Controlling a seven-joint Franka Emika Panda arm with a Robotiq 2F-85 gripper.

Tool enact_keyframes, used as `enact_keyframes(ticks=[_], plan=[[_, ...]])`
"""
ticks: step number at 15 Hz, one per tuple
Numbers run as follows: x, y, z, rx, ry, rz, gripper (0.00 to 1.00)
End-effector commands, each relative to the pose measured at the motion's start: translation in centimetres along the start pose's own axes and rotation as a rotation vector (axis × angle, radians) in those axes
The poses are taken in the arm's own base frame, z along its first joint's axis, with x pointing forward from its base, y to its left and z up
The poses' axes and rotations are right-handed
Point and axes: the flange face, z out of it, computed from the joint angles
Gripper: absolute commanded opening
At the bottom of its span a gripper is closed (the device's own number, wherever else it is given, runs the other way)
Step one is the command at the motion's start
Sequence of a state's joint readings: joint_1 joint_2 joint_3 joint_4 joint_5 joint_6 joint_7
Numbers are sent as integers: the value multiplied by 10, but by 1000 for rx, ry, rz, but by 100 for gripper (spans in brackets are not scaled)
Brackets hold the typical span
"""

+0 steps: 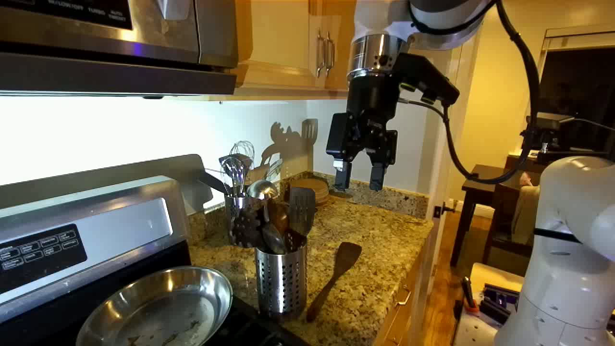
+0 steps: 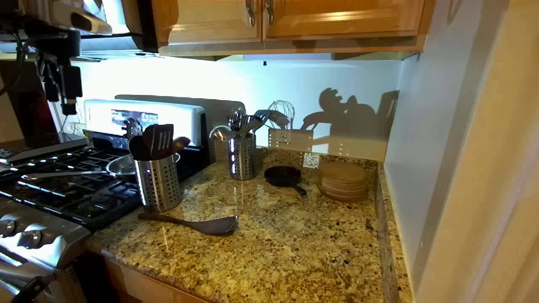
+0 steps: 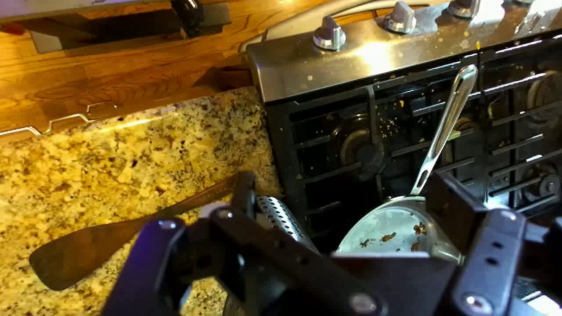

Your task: Put the wooden spoon in the utensil holder

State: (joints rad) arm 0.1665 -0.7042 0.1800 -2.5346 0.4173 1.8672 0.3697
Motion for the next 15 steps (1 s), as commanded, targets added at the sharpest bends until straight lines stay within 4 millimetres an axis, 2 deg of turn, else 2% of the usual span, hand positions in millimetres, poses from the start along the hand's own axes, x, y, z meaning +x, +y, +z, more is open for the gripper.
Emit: enact_keyframes(ticks=[1,7,13,15], plan=[[0,0,-1,0,-1,0,100],[4,3,0,2,-5,-6,100],[25,29,3,-2,-16,-29,100],[37,43,5,-23,-14,-53,100]])
